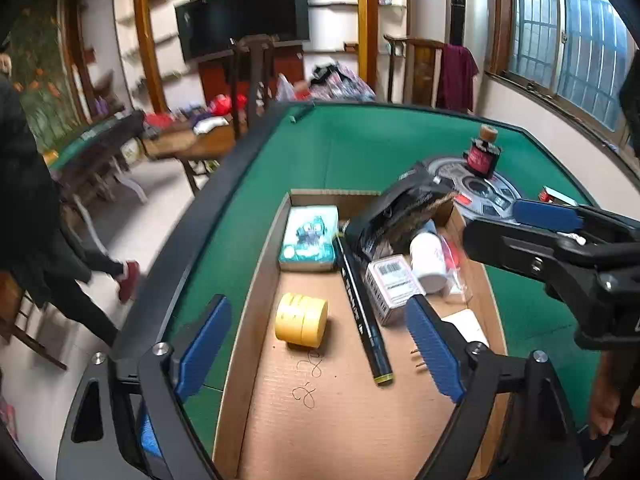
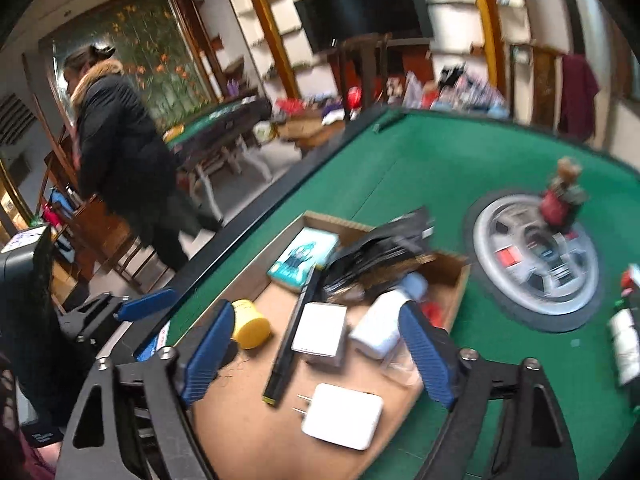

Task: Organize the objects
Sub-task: 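Move both grippers back to the remaining items on the table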

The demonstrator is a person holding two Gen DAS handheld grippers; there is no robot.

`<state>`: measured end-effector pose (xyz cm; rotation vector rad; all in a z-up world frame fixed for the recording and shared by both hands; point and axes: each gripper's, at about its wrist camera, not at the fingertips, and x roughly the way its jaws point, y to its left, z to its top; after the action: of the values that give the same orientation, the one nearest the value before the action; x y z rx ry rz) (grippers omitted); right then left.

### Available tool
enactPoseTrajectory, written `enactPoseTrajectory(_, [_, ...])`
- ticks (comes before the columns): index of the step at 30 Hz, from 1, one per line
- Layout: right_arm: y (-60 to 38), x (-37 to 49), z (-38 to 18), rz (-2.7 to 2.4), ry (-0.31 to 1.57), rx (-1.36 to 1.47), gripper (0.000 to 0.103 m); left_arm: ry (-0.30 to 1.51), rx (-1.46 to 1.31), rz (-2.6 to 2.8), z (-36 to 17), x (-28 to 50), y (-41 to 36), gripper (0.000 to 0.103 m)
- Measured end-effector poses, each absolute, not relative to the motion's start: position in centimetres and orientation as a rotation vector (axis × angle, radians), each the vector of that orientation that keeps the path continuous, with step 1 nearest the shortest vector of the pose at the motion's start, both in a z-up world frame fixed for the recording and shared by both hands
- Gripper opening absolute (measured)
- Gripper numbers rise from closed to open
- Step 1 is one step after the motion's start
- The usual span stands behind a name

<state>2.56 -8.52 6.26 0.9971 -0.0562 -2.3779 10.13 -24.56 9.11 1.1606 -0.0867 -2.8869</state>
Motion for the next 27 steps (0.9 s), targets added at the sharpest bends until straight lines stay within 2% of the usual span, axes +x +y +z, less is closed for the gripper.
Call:
enactPoseTrajectory(10, [-3.2,5.2,7.6,-2.545,0.052,0.899,0.097,-0.255,1.097,-2.933,10.9,11.9,-18.1,0.093])
enactPoseTrajectory(23, [9.1,5.3,7.3,-2.74,-0.067,0.934,0.099,-0.432,1.19,-2.992,9.5,11.3,-9.3,0.093])
enactPoseTrajectory(27, [13.4,4.6,7.1,-2.807,-0.104,0.961,0.099,-0.431,1.273,-3.021,8.4,10.8,-7.4,0.093])
